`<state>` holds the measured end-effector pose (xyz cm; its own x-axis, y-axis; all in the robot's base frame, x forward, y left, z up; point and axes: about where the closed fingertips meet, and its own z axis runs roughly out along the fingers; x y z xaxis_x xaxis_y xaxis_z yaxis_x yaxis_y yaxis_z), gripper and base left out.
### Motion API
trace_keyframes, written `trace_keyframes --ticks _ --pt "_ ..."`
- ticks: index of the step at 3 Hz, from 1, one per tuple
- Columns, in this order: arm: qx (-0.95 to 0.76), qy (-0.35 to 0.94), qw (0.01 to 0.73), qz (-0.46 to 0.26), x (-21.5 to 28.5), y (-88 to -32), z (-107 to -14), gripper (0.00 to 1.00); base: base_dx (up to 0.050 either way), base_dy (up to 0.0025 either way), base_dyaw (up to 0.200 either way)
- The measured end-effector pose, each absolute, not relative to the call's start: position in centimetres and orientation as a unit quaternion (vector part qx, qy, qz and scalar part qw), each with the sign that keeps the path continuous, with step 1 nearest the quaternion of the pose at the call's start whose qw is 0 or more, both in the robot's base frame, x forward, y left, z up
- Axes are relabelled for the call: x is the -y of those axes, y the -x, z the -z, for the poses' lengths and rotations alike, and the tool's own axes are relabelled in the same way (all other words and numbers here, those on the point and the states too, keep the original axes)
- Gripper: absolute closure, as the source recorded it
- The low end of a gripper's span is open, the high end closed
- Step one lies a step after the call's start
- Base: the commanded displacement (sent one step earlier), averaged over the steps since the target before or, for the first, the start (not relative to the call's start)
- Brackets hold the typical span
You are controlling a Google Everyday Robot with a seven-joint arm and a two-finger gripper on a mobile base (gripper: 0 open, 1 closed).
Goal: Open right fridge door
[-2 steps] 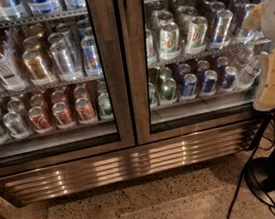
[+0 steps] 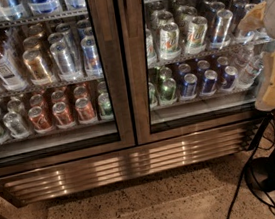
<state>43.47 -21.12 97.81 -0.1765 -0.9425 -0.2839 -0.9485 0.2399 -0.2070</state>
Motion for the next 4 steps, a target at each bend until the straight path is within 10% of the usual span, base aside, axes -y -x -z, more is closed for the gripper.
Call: trace_keyframes --ticks 4 --pt "-0.601 0.673 0.357 -0.242 10.8 -38.3 -109.3 0.00 0.000 0.00000 0.000"
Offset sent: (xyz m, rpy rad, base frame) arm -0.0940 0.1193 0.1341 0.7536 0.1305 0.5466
